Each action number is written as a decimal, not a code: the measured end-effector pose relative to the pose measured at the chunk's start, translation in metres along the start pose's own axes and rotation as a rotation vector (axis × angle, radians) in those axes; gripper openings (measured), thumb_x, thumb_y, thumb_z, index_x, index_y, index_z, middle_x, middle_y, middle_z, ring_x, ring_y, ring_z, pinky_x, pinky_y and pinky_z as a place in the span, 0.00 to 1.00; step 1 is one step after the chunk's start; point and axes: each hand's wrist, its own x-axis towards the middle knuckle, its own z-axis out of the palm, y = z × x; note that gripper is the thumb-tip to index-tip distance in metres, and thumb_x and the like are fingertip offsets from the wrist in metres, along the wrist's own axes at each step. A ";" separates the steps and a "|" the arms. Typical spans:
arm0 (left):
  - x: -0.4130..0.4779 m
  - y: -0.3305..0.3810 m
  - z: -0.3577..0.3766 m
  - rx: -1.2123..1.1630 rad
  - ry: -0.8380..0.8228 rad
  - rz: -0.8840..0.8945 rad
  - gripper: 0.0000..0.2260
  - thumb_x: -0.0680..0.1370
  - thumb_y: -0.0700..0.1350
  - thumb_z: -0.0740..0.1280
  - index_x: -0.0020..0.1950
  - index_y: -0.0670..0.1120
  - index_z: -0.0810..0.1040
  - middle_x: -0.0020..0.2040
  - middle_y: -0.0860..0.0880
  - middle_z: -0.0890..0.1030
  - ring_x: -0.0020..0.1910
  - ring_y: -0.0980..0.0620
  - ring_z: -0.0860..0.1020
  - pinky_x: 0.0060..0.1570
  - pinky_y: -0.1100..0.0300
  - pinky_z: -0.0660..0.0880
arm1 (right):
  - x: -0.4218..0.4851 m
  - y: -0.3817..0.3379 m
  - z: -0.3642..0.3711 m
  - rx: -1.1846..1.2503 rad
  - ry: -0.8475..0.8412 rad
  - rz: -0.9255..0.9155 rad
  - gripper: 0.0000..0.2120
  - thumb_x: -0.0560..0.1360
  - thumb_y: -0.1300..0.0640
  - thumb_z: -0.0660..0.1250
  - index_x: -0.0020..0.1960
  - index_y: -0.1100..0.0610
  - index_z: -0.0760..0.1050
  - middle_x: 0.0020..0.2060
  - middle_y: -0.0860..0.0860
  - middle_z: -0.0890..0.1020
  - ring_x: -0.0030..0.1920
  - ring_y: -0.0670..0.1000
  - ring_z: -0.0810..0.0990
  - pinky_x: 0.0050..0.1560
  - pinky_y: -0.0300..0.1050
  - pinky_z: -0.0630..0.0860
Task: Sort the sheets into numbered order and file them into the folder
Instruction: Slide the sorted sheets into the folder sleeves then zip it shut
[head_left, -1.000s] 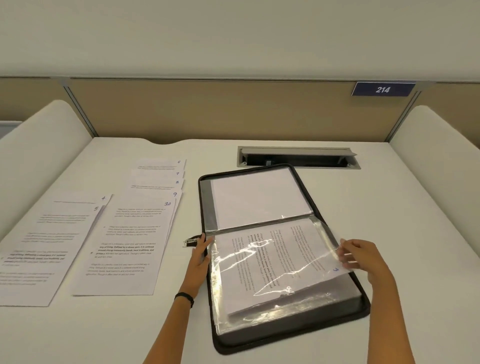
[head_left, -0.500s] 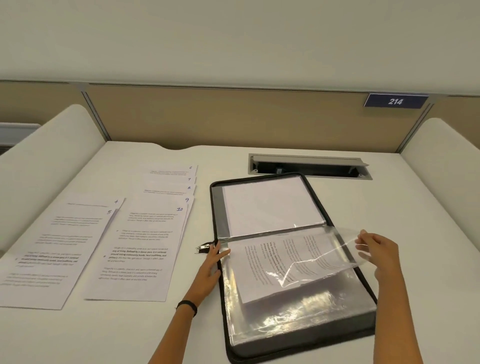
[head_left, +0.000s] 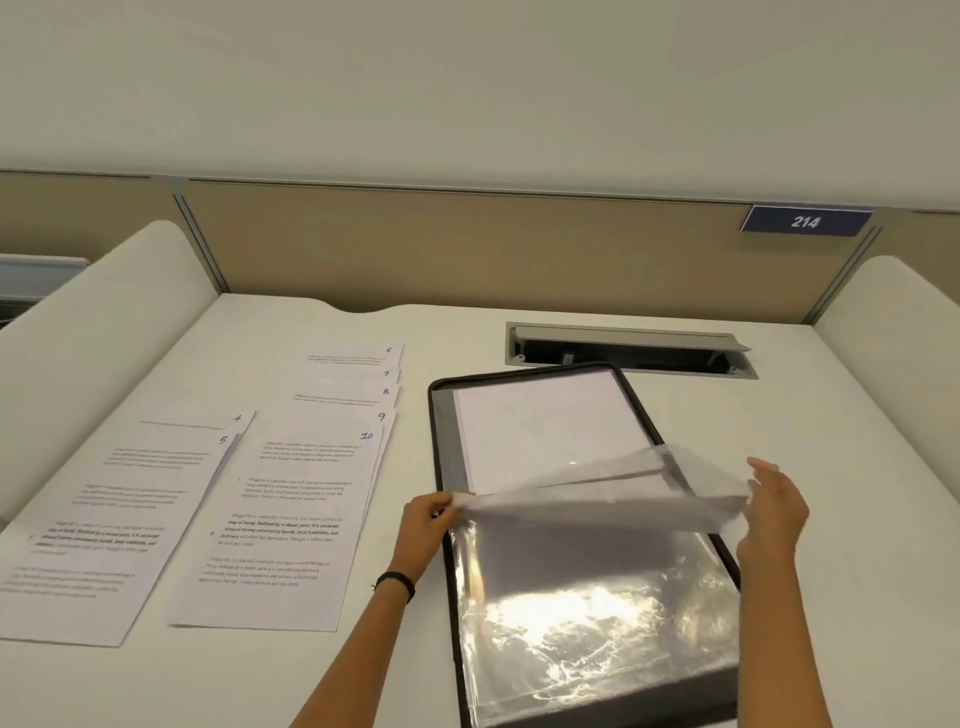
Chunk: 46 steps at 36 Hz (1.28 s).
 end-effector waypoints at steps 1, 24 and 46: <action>0.002 0.004 0.001 -0.006 0.032 0.003 0.12 0.78 0.42 0.67 0.36 0.53 0.81 0.30 0.59 0.78 0.31 0.60 0.74 0.38 0.67 0.70 | 0.001 0.001 0.002 0.021 0.029 0.001 0.09 0.77 0.57 0.61 0.44 0.49 0.79 0.45 0.42 0.76 0.50 0.45 0.74 0.54 0.42 0.70; 0.025 -0.007 0.009 -0.140 0.212 -0.121 0.09 0.78 0.35 0.66 0.57 0.43 0.77 0.42 0.52 0.81 0.40 0.61 0.81 0.44 0.74 0.74 | -0.074 0.114 0.073 -0.474 -0.669 -0.428 0.17 0.79 0.63 0.60 0.63 0.46 0.69 0.65 0.47 0.72 0.65 0.50 0.73 0.65 0.51 0.71; 0.014 -0.024 0.004 -0.066 0.057 -0.095 0.19 0.77 0.36 0.68 0.64 0.51 0.72 0.60 0.55 0.75 0.60 0.60 0.73 0.57 0.73 0.70 | -0.087 0.161 0.086 -1.177 -0.751 -0.787 0.28 0.78 0.44 0.38 0.75 0.50 0.57 0.75 0.46 0.56 0.75 0.48 0.56 0.74 0.48 0.44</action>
